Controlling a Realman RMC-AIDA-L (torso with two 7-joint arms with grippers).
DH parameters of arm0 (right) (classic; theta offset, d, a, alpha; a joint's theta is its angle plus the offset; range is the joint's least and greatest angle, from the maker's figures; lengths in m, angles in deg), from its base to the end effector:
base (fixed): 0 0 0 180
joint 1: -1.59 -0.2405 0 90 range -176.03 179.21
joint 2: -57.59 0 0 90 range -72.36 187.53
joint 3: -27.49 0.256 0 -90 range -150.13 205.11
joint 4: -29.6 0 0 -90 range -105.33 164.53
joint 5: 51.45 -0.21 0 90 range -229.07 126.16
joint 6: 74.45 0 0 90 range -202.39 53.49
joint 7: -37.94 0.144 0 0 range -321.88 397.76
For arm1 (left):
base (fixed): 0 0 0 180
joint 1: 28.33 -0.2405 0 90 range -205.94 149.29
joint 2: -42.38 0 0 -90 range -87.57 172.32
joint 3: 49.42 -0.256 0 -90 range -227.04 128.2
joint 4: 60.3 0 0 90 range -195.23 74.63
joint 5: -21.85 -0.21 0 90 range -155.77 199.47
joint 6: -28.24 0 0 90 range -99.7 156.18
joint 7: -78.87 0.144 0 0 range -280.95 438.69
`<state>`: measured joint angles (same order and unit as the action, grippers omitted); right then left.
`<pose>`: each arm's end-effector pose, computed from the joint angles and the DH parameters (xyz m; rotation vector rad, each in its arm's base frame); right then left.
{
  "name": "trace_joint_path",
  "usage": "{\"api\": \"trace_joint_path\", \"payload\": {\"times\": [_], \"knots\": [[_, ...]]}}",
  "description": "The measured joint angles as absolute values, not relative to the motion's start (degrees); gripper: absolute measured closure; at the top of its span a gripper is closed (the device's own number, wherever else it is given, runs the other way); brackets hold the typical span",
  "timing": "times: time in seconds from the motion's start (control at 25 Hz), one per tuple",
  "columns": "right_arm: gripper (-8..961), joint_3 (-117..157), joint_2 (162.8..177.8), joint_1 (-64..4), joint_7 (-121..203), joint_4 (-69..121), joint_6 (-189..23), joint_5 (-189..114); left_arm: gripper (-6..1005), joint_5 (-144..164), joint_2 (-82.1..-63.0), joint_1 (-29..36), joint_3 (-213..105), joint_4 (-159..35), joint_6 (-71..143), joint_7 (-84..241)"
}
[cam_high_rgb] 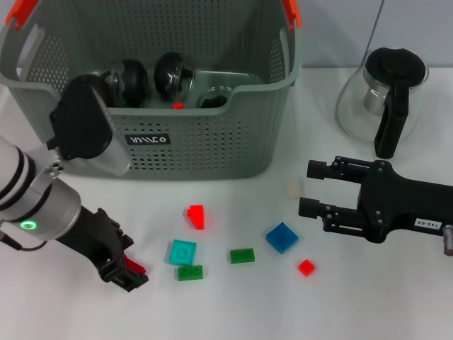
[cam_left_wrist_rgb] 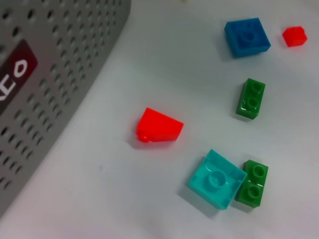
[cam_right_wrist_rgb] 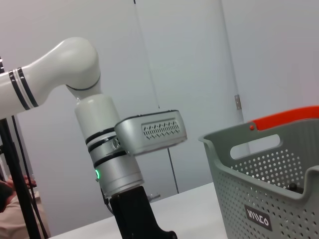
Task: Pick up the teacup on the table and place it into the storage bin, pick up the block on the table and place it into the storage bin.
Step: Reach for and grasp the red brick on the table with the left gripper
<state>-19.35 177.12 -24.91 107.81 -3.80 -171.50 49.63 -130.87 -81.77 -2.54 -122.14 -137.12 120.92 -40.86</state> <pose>0.2462 0.2976 -0.0119 -2.7577 0.4566 1.0156 -0.2329 0.3133 -0.0097 -2.8120 -0.6665 0.5914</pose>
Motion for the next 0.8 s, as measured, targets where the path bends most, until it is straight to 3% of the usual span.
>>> {"api": "trace_joint_path", "payload": {"times": [0.8], "knots": [[237,-19.35,177.02,-24.51,107.81,-3.80,-171.28,49.62,351,-134.24,-81.70,0.91,-121.39,-130.21,118.49,-41.73]]}}
